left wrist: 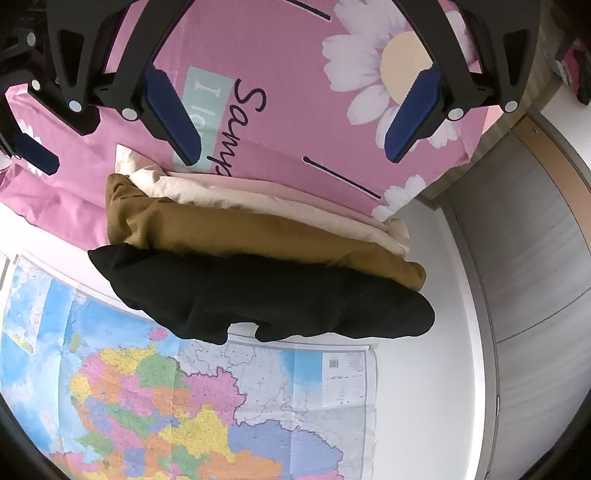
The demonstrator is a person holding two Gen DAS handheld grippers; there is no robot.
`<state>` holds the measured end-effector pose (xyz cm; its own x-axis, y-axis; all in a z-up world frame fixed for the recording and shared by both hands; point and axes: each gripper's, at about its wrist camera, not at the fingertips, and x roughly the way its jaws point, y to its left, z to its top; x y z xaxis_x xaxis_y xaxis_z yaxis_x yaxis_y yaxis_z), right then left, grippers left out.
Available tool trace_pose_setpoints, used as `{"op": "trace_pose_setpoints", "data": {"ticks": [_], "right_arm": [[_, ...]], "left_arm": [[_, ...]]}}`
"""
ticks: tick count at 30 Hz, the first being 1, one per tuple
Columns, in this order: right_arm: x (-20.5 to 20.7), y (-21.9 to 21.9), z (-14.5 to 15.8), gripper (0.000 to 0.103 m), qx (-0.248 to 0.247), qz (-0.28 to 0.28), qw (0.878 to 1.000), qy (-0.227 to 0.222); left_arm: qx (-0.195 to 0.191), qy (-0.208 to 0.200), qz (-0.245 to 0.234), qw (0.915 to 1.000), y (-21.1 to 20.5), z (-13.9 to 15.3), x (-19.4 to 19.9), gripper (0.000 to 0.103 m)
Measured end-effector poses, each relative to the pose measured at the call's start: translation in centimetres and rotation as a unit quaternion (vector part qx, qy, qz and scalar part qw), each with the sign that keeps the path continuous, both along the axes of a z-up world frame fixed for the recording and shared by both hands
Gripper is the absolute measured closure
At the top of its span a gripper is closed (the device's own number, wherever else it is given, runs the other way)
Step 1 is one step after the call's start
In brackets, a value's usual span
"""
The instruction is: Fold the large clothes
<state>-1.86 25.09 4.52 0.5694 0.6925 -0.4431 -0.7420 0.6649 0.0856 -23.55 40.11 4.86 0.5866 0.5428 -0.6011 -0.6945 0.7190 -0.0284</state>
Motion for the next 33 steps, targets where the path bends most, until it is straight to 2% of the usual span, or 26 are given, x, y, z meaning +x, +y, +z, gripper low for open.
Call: {"op": "trace_pose_setpoints", "data": {"ticks": [33], "right_arm": [[-0.51,-0.77,-0.13,0.006,0.01,-0.002,1.0,0.002]], "left_arm": [[0.002,-0.003,-0.003,1.0,-0.62,0.14,-0.35,0.006]]}}
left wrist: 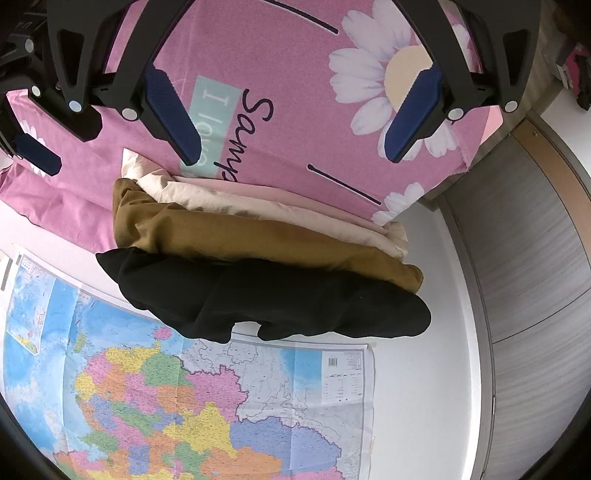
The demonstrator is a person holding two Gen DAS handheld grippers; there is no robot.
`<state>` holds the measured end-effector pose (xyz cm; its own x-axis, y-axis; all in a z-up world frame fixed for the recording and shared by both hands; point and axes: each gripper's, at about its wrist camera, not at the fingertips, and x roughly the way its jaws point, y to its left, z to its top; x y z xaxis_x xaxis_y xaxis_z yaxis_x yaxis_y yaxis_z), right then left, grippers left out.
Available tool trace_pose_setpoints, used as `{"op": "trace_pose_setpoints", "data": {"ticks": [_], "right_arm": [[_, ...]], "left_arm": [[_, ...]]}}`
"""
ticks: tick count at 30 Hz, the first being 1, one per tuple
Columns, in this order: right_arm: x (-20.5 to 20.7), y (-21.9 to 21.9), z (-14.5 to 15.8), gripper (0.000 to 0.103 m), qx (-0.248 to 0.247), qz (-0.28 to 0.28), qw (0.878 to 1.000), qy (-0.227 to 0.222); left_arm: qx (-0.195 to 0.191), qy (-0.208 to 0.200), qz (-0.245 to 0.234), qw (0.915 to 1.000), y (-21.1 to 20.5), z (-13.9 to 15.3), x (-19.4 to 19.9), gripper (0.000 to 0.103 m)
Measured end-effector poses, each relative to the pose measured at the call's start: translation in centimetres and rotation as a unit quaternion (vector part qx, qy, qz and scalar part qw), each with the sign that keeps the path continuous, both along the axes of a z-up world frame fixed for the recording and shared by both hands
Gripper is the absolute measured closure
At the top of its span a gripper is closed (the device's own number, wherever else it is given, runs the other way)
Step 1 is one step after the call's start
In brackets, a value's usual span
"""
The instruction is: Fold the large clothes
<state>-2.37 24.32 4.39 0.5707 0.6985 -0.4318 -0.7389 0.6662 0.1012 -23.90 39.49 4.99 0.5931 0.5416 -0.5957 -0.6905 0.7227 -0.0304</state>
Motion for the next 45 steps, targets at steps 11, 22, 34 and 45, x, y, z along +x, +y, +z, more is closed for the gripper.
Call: {"op": "trace_pose_setpoints", "data": {"ticks": [11,22,34,45], "right_arm": [[0.2,-0.1,0.0,0.005,-0.002,-0.001,1.0,0.003],[0.0,-0.1,0.1,0.005,0.002,-0.002,1.0,-0.003],[-0.2,-0.4,0.2,0.005,0.003,-0.004,1.0,-0.008],[-0.7,-1.2,-0.2,0.005,-0.002,-0.011,1.0,-0.003]], "left_arm": [[-0.01,0.007,0.0,0.9999,0.2,-0.2,0.4,0.006],[-0.005,0.003,0.0,1.0,-0.3,-0.1,0.4,0.006],[0.002,0.0,-0.001,1.0,-1.2,0.2,0.0,0.006],[0.009,0.0,-0.024,0.9997,-2.5,0.2,0.1,0.006]]}}
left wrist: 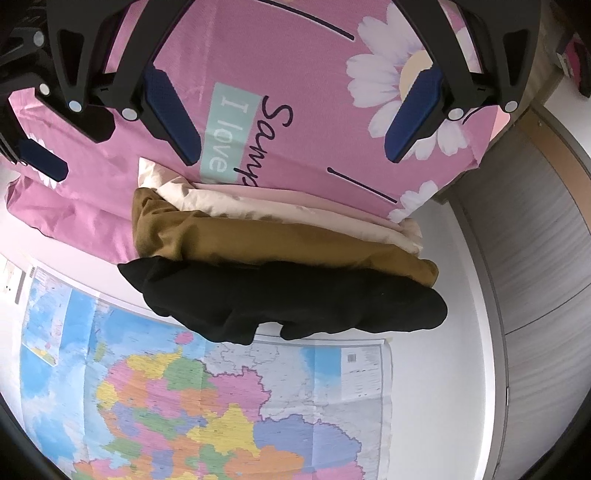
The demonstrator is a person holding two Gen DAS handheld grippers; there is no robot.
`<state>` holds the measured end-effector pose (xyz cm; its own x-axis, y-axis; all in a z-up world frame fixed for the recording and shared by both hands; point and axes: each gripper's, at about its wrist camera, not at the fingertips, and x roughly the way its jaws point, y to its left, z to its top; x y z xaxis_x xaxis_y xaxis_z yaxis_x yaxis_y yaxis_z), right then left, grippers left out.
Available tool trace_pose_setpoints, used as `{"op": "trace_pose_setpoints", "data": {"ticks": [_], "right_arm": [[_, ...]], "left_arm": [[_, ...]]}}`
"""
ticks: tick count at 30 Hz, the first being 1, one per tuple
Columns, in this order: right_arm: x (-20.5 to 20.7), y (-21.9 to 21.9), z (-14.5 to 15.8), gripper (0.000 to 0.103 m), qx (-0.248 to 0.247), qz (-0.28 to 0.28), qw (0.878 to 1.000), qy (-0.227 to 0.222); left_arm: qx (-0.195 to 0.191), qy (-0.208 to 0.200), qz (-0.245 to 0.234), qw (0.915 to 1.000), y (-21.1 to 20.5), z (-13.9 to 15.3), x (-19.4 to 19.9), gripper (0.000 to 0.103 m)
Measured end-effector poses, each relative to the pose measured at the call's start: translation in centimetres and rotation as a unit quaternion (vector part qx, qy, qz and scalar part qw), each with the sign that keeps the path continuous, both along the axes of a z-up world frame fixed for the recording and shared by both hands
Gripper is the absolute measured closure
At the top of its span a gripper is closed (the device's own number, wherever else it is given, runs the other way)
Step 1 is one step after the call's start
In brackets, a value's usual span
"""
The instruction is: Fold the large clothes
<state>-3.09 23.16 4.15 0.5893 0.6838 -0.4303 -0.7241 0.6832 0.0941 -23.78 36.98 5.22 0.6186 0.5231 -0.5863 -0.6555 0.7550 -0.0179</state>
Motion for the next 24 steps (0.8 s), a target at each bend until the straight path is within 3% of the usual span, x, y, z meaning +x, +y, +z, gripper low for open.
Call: {"op": "trace_pose_setpoints", "data": {"ticks": [24], "right_arm": [[-1.0,-1.5,-0.2,0.005,0.007,-0.009,1.0,0.003]], "left_arm": [[-0.001,0.0,-0.01,1.0,-1.7,0.0,-0.6,0.006]]}}
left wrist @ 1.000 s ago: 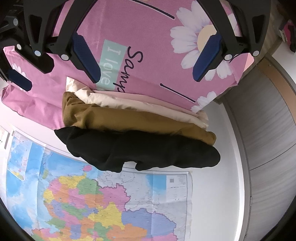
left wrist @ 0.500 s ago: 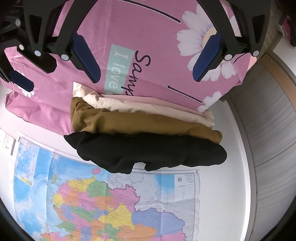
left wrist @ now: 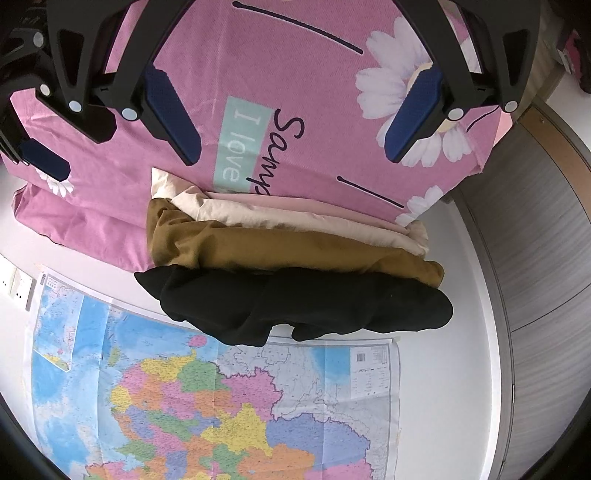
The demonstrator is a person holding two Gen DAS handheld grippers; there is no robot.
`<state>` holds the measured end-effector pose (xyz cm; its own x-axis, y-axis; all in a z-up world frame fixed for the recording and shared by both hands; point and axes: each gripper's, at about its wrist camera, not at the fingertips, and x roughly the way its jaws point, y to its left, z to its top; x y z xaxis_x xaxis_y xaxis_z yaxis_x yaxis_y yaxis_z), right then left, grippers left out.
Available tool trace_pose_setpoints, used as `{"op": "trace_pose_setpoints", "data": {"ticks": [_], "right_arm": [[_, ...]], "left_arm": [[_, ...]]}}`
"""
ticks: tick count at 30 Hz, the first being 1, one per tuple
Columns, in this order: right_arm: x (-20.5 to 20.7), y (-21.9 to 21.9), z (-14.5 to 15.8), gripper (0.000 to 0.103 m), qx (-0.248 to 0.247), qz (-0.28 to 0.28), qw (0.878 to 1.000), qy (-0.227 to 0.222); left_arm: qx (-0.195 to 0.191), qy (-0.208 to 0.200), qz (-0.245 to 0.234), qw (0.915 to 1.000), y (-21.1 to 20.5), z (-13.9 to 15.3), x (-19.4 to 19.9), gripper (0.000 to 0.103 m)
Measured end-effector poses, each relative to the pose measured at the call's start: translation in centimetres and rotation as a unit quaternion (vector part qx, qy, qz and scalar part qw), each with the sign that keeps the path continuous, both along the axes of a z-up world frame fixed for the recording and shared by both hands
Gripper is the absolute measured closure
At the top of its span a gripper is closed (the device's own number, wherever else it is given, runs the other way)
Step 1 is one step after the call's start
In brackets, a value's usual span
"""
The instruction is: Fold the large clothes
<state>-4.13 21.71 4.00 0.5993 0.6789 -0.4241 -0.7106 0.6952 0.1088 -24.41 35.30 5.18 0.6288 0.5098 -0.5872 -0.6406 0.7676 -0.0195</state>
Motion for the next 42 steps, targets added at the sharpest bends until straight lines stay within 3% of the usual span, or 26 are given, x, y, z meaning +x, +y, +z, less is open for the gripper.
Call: {"op": "trace_pose_setpoints", "data": {"ticks": [42], "right_arm": [[0.12,-0.16,-0.25,0.005,-0.002,0.0,1.0,0.005]], "left_arm": [[0.001,0.002,-0.001,1.0,-0.11,-0.08,0.08,0.006]]}}
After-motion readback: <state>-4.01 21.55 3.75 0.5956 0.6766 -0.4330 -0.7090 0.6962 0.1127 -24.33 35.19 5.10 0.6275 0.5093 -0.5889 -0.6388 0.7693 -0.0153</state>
